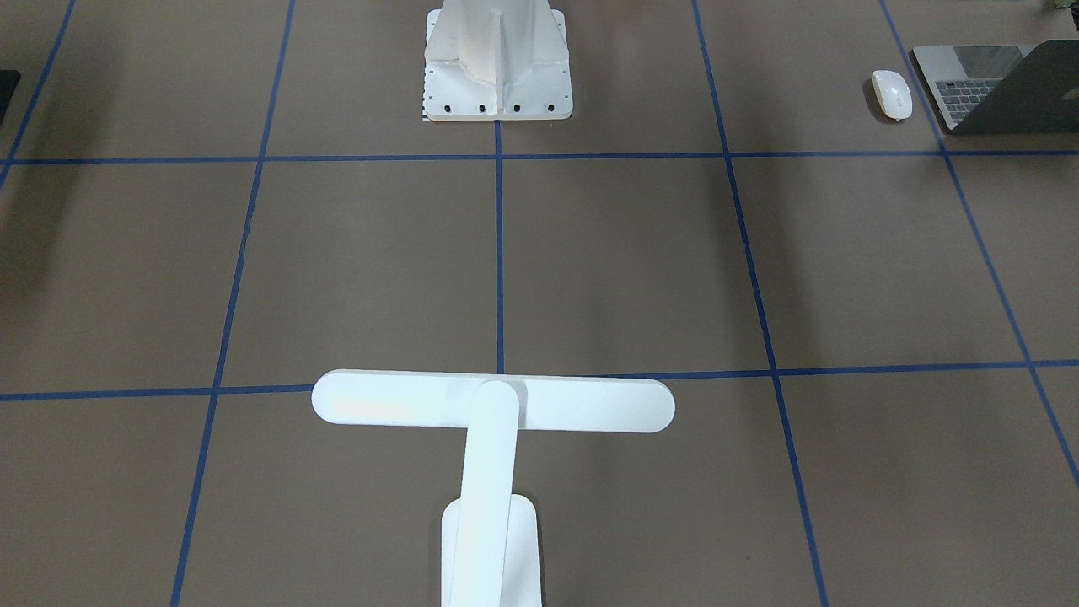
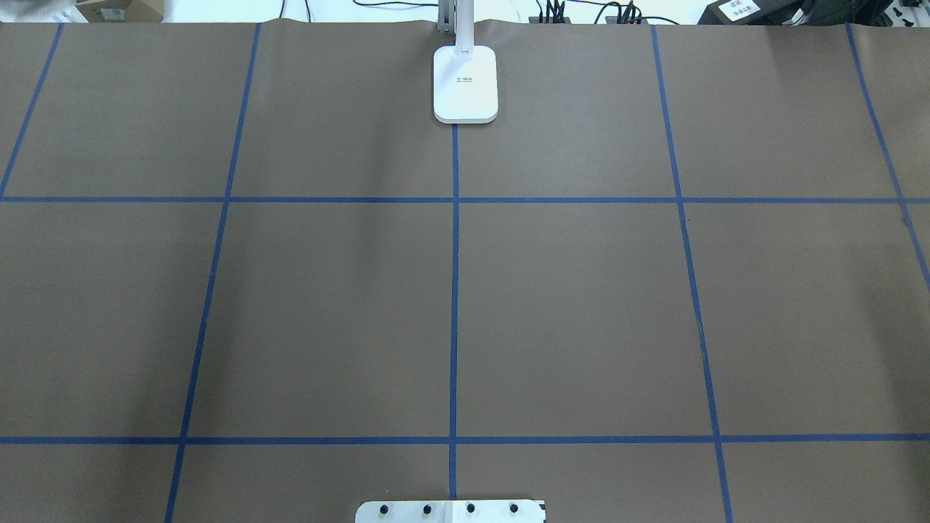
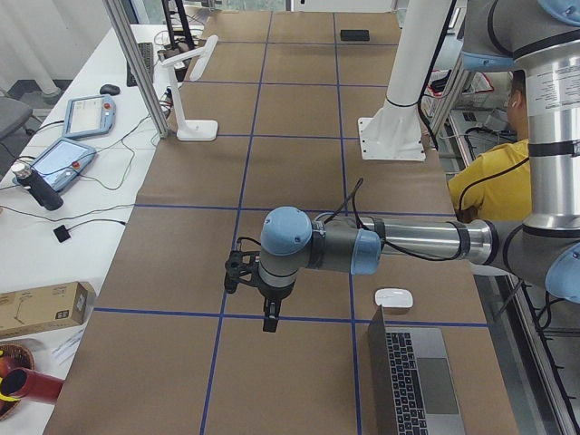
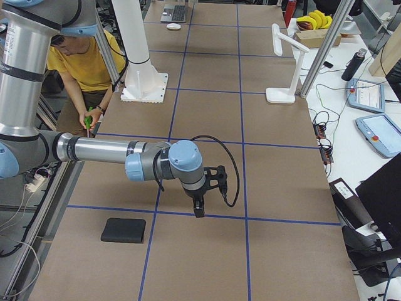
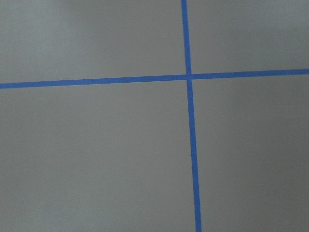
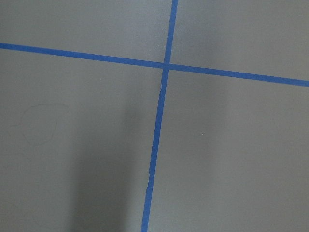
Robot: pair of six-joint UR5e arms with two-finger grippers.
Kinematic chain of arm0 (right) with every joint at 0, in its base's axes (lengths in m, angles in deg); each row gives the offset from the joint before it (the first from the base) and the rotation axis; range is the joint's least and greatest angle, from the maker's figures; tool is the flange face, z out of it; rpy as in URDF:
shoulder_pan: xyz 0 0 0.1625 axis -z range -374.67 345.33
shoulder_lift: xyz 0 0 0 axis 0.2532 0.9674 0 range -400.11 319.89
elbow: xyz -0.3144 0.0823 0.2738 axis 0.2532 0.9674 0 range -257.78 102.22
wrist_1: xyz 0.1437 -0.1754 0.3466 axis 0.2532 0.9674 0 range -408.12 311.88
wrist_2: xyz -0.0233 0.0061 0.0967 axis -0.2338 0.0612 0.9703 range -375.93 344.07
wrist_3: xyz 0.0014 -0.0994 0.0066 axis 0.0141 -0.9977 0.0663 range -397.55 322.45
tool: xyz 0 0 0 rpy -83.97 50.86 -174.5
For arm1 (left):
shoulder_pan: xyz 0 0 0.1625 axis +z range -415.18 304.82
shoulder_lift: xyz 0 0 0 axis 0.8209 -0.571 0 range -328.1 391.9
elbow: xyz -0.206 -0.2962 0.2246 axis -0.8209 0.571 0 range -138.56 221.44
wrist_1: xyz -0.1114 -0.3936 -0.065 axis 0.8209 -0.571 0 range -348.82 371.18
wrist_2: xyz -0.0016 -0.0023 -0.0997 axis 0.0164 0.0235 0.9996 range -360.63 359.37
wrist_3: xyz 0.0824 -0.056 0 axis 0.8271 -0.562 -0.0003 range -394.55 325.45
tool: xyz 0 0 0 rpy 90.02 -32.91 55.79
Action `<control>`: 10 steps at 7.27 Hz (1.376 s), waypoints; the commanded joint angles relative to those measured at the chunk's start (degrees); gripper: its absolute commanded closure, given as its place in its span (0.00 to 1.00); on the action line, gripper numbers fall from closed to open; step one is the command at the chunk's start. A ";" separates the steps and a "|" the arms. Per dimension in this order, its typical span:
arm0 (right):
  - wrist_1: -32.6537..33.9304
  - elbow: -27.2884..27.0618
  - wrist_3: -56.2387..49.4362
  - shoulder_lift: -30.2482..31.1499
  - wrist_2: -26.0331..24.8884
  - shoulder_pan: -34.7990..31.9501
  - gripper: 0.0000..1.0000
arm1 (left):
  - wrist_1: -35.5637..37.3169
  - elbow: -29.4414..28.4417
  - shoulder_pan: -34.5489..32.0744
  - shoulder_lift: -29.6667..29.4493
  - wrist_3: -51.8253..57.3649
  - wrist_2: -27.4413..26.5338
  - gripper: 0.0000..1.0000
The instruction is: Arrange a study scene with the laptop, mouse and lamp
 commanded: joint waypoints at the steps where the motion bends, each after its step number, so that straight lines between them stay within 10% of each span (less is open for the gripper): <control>1: 0.02 0.18 -0.07 0.00 -0.07 0.00 0.00 | 5.34 0.41 -2.30 -0.54 -0.74 -1.67 0.00; 10: -0.16 0.18 -0.33 0.18 -0.07 0.00 0.00 | 27.85 0.76 -23.45 9.45 -27.69 -3.35 0.00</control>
